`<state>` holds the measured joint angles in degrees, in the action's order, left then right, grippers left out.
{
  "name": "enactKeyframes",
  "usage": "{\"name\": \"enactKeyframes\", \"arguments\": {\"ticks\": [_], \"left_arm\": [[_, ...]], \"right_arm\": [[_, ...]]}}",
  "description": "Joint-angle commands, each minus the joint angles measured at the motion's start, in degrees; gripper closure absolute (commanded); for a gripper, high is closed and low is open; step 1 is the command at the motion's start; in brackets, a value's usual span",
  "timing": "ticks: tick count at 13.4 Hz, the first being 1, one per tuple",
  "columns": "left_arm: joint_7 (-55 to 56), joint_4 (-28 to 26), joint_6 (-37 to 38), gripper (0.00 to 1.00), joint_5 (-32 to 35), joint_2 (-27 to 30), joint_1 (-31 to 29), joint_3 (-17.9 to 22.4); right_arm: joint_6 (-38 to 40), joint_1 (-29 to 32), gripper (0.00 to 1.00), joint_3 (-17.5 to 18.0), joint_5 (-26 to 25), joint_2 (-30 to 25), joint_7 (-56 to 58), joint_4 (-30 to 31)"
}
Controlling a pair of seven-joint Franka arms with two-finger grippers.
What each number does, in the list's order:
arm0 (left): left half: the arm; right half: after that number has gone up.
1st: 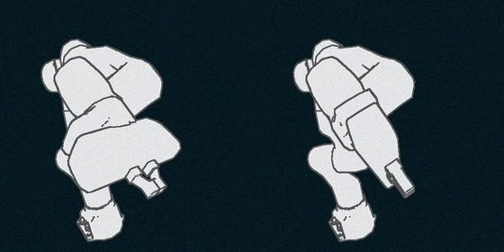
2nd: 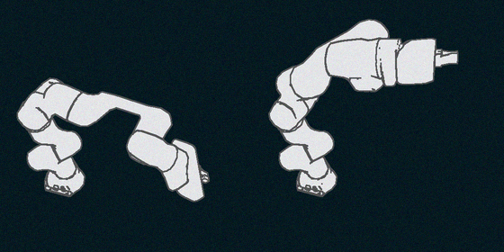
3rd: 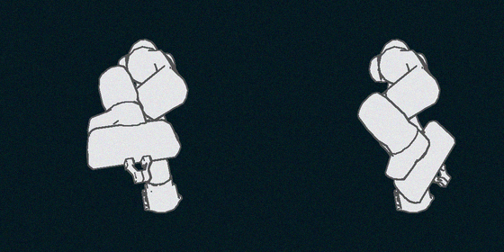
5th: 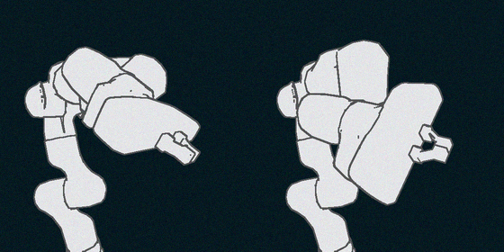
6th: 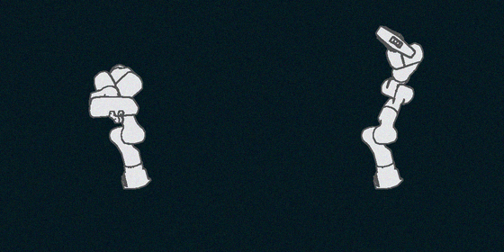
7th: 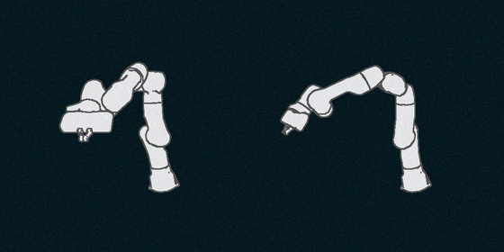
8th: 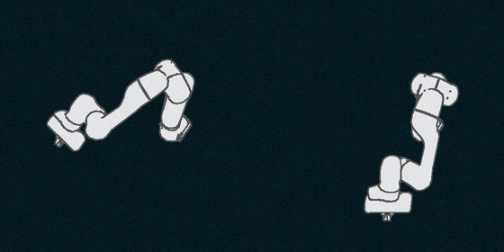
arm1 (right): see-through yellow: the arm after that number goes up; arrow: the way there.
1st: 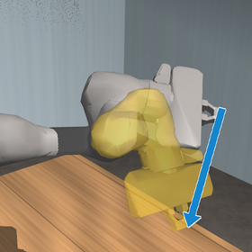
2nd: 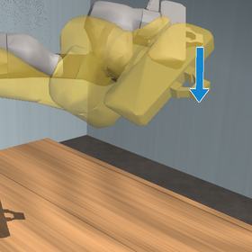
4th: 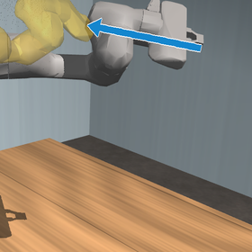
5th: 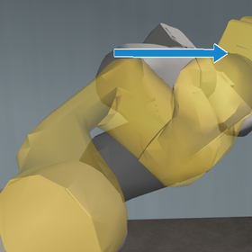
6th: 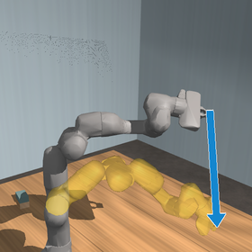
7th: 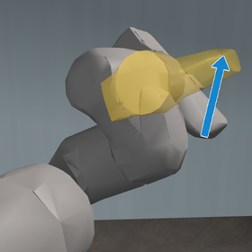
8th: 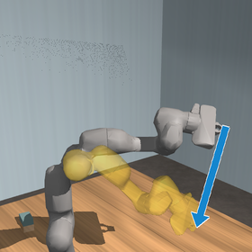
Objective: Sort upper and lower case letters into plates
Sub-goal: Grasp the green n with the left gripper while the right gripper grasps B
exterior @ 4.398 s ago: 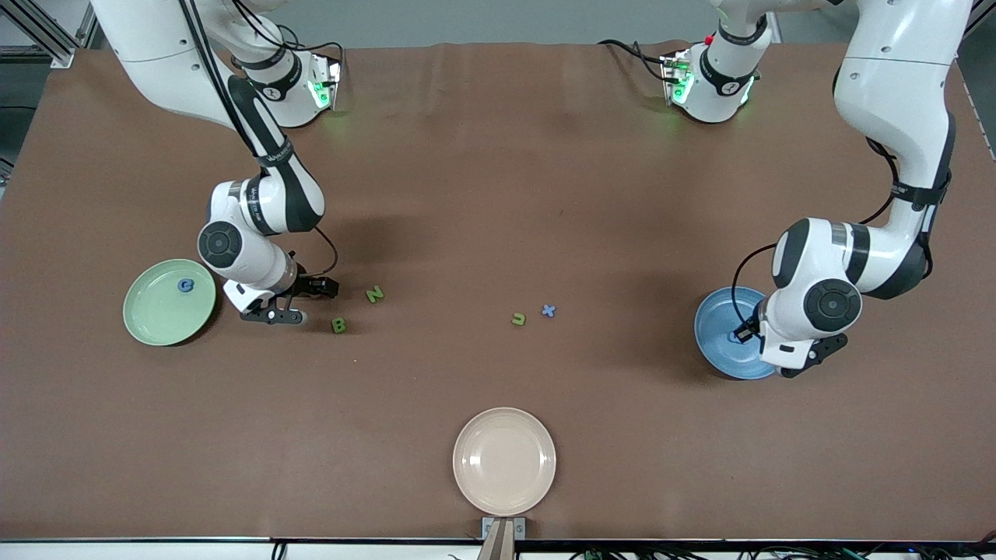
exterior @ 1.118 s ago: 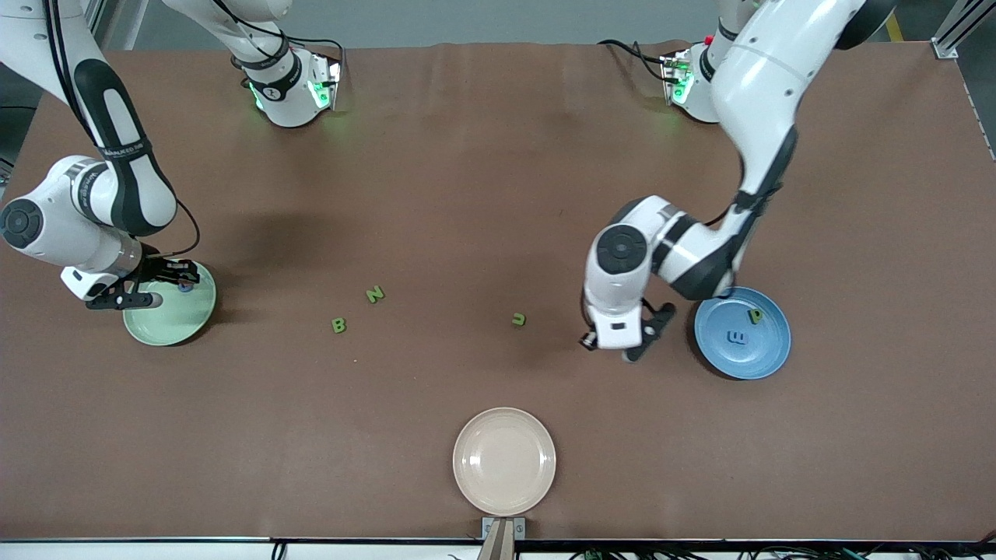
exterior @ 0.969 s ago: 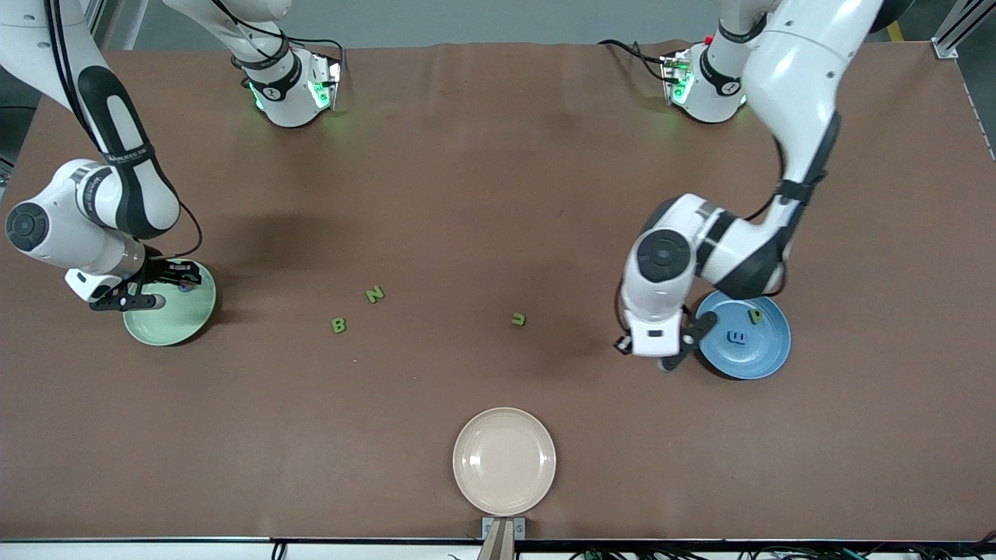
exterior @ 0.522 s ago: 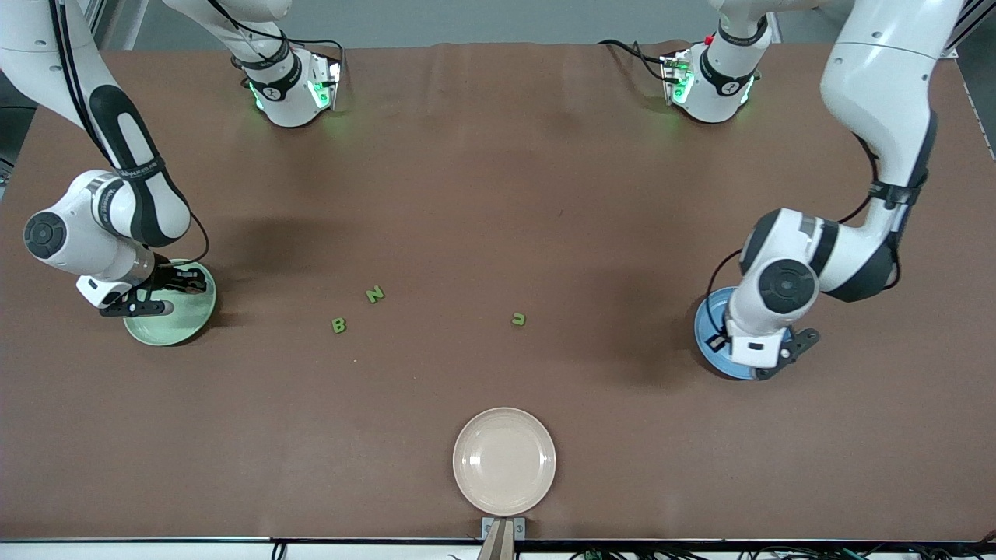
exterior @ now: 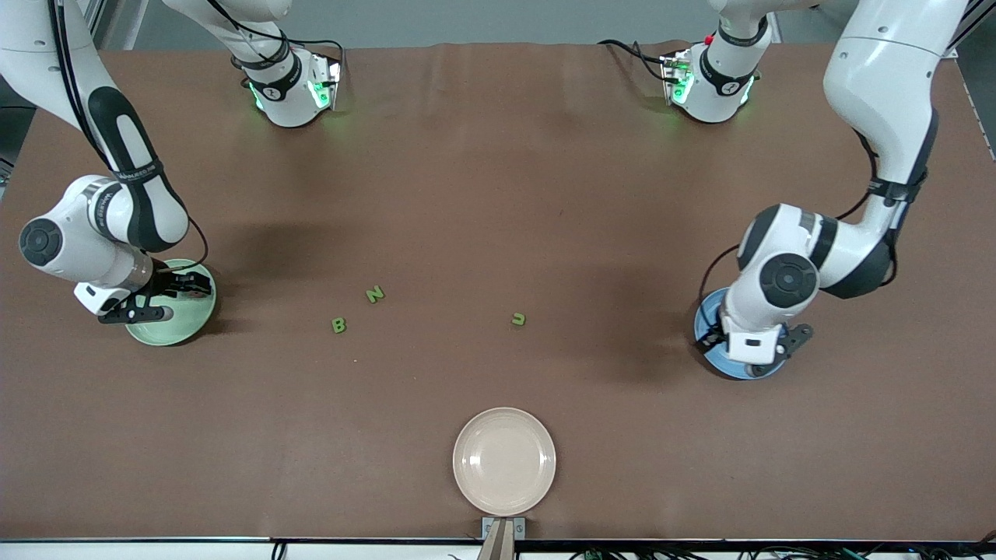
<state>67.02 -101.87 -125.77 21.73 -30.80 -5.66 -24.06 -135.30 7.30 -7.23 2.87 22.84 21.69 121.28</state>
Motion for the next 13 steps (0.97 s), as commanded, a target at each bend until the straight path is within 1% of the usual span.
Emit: {"name": "enactKeyframes", "arguments": {"ticks": [1,3,5,7,8,9,10,12,13], "left_arm": [[8.01,4.46,0.71,0.0,-1.16,-2.4,5.46,-2.22],[13.63,9.64,0.71,0.03,-1.25,-7.31,11.78,-2.22],[22.05,14.74,0.62,0.05,-1.17,-12.59,16.98,-1.96],[27.61,20.19,0.44,0.07,-0.99,-17.25,21.37,-1.7],[29.29,21.78,0.09,0.07,-1.08,-18.66,22.79,-1.61],[30.7,23.36,-0.17,0.12,-1.16,-20.16,23.76,-1.61],[32.45,25.03,-0.52,0.12,-1.17,-21.48,24.81,-1.61],[35.79,25.93,-1.48,0.14,-1.08,-22.98,26.22,-1.43],[37.29,26.01,-2.62,0.16,-1.16,-23.51,27.1,-0.3]], "right_arm": [[10.82,-4.03,0.01,0.37,-0.85,-1.31,-0.6,-6.99],[11.47,-8.16,0.0,0.37,-0.76,-1.39,-0.77,-8.42],[9.98,-11.94,0.0,0.37,0.29,-1.05,-1.39,-8.77],[4.99,-16.24,0.0,0.46,0.38,-0.34,-1.48,-8.6],[3.05,-18.27,0.0,0.46,0.38,0.53,-1.91,-8.51],[1.9,-19.68,0.0,0.46,0.38,1.23,-4.35,-8.6],[0.93,-21.78,0.0,0.46,0.38,1.68,-7.42,-8.51],[-0.48,-24.69,0.0,0.46,0.38,2.99,-11.83,-8.34],[-2.49,-26.18,0.0,0.46,0.38,4.22,-12.89,-7.99]]}}
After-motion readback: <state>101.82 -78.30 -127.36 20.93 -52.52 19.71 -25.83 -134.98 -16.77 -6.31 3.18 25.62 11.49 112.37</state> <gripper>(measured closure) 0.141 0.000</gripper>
